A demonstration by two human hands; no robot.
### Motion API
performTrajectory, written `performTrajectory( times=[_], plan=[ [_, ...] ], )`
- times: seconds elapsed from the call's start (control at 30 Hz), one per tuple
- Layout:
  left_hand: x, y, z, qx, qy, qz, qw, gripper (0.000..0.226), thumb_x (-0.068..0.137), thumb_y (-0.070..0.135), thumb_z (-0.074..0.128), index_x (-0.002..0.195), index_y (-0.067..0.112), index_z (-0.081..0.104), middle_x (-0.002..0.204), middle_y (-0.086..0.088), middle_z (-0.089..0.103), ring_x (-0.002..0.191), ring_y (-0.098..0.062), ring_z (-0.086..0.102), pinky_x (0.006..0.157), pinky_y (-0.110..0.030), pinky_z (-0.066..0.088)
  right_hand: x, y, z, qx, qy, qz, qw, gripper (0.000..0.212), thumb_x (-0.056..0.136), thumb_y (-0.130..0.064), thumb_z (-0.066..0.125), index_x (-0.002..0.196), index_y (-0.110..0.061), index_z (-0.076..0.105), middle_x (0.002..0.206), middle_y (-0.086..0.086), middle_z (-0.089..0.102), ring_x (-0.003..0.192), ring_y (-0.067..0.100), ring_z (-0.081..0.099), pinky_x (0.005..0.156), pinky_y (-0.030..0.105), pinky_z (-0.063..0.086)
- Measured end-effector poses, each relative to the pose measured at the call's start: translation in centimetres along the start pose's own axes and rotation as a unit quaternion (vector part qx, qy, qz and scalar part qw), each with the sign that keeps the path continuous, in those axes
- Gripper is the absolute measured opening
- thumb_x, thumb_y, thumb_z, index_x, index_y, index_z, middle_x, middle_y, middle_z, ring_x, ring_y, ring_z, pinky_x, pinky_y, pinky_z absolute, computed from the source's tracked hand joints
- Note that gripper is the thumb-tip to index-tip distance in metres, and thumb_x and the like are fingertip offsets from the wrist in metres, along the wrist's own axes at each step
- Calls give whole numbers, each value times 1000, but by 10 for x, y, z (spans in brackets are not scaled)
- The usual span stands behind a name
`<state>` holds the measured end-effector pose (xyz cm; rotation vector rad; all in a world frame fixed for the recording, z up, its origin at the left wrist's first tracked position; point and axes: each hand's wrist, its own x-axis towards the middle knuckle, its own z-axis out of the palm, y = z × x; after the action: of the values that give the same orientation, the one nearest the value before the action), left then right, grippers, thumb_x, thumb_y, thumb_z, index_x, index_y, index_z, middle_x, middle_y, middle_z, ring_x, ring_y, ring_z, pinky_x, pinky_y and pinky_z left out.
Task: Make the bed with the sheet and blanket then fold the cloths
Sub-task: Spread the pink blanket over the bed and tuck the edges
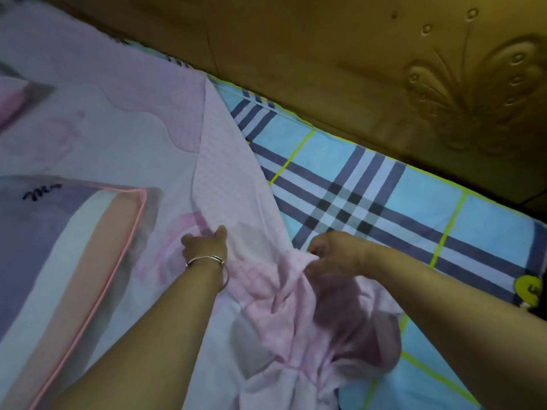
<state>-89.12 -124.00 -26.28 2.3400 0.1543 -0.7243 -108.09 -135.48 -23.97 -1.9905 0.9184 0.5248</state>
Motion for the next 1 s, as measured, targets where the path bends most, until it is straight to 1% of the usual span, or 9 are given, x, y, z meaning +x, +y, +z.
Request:
performTrajectory(
  times=[0.07,0.13,0.3,0.37,0.47,0.57,0.67,0.83,1.0],
  plan=[
    [9,3,5,-81,-55,-11,995,62,70,37,74,109,-7,55,85,-13,76,76,-17,73,72,-27,60,1,3,-3,36,4,-14,999,36,82,-18,65,55,-17,41,59,-3,38,55,11,36,50,21,30],
    [5,13,13,-105,-116,26,987,18,80,15,70,75,1,60,39,4,62,34,-7,58,41,-10,47,1,14,-10,124,6,19,992,37,81,-9,60,51,-17,39,54,-2,34,50,12,32,47,23,28],
    [5,46,31,-191,-153,15,969,24,75,20,73,62,9,56,65,-11,57,64,-25,55,78,-37,50,-7,26,-22,262,-71,71,960,26,78,-28,71,59,-18,57,53,-3,45,50,12,41,48,23,31],
    [6,56,38,-202,-155,12,967,28,83,21,66,62,8,53,54,-8,55,56,-22,50,64,-29,48,-6,21,-20,184,-60,68,979,29,74,-37,76,57,-17,63,49,-8,49,49,8,45,48,19,37],
    [3,75,51,-196,-177,41,964,23,86,13,62,65,11,53,56,-8,51,40,-16,49,51,-21,41,-1,18,-17,177,-25,50,983,9,77,-13,72,75,-5,71,62,3,57,61,15,52,60,22,44],
    [5,94,62,-221,-208,47,952,23,84,3,62,64,11,54,53,-4,54,42,-13,51,50,-18,42,0,33,-26,373,88,99,918,25,80,4,58,57,-6,53,54,8,46,44,16,45,46,19,37],
    [-2,113,80,-222,-278,42,933,30,86,1,59,60,13,48,41,0,51,36,-12,49,46,-15,42,-1,60,-46,401,182,178,880,34,82,8,51,55,-12,44,54,6,42,41,15,40,42,19,32],
    [-20,139,119,-210,-306,45,927,36,88,8,60,60,15,39,38,2,43,39,-9,43,43,-12,34,-14,83,-73,203,99,259,939,27,73,3,53,49,-9,49,52,7,47,44,19,44,42,17,31],
    [-26,150,151,-181,-308,49,933,37,84,2,63,56,13,42,34,0,45,29,-11,41,37,-6,34,-9,82,-84,405,76,172,895,12,56,-23,72,61,-15,64,69,8,58,69,22,54,66,30,42]
  ],
)
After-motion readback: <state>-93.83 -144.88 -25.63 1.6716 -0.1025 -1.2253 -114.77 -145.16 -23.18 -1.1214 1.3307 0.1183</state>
